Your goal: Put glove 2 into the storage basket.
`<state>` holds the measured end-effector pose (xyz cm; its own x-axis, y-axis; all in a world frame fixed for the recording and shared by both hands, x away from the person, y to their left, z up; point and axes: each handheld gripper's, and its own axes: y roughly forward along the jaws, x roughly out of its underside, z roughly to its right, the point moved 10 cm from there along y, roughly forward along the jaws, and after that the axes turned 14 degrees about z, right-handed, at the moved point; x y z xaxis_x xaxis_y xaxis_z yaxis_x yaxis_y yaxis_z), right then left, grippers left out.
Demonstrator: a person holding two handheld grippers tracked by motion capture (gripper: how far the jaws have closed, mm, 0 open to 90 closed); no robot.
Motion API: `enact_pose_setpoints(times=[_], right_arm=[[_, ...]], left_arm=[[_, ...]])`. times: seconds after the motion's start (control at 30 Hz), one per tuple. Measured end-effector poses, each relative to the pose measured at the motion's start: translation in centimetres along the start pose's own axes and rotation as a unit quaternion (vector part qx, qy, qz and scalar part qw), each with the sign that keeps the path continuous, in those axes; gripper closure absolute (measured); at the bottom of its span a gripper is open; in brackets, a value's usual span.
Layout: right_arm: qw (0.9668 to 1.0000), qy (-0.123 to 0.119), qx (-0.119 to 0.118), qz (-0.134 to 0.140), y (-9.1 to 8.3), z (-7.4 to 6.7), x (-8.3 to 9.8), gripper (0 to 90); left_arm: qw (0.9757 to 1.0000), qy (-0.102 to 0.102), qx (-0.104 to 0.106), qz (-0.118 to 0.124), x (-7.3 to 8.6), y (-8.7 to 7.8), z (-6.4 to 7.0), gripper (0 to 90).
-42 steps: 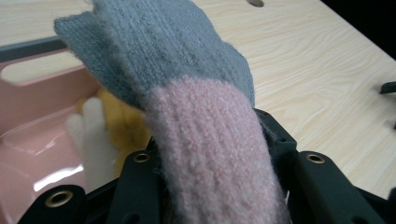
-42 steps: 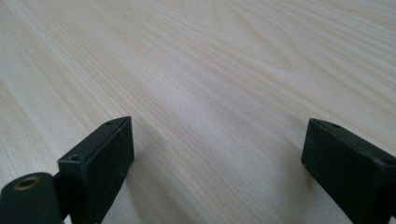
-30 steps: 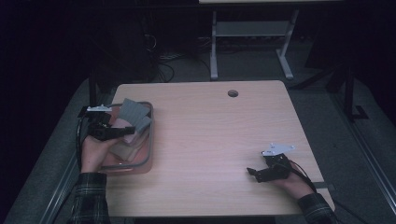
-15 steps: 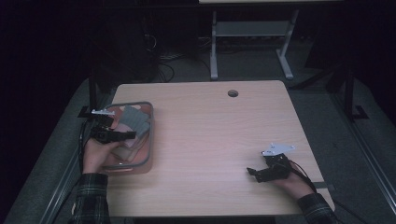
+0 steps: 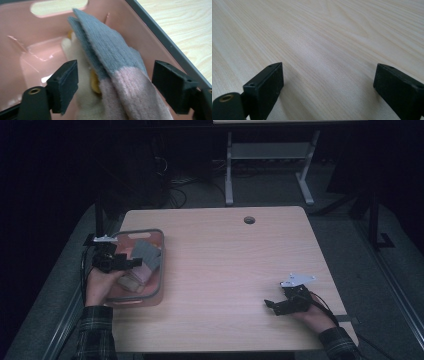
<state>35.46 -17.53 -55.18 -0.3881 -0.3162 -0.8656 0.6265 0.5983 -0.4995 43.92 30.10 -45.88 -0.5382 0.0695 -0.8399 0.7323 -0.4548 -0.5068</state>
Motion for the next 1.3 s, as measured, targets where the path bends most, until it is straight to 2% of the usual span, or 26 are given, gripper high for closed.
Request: enact_pose_setpoints(times=[0.17, 0.27, 0.37, 0.6, 0.77, 1.0, 1.3], right_arm=[[1.0, 0.0, 0.0, 0.0, 0.0, 0.0, 0.0, 8.8], [1.0, 0.0, 0.0, 0.0, 0.0, 0.0, 0.0, 8.8], [1.0, 0.0, 0.0, 0.0, 0.0, 0.0, 0.0, 8.8], [1.0, 0.0, 0.0, 0.0, 0.0, 0.0, 0.0, 8.8], [1.0, 0.002, 0.0, -0.001, 0.0, 0.0, 0.0, 8.8], [1.0, 0.002, 0.0, -0.001, 0.0, 0.0, 0.0, 8.8], [1.0, 0.002, 0.0, -0.001, 0.0, 0.0, 0.0, 8.8]], left_arm=[[0.9998, 0.008, 0.003, 0.016, -1.0, -0.8, 0.3, 18.7], [0.9994, 0.014, 0.02, 0.025, -1.7, -1.1, 1.0, 18.1], [0.9993, 0.018, 0.024, 0.02, -1.8, -1.1, 1.3, 17.9], [0.9985, 0.032, 0.036, 0.027, -2.9, -1.1, 2.5, 17.4], [0.9971, 0.035, 0.061, 0.03, -3.4, -0.6, 4.3, 17.4], [0.9944, 0.048, 0.092, 0.021, -3.4, 0.7, 6.7, 17.2], [0.9886, 0.063, 0.134, 0.026, -3.6, 1.5, 10.4, 17.2]])
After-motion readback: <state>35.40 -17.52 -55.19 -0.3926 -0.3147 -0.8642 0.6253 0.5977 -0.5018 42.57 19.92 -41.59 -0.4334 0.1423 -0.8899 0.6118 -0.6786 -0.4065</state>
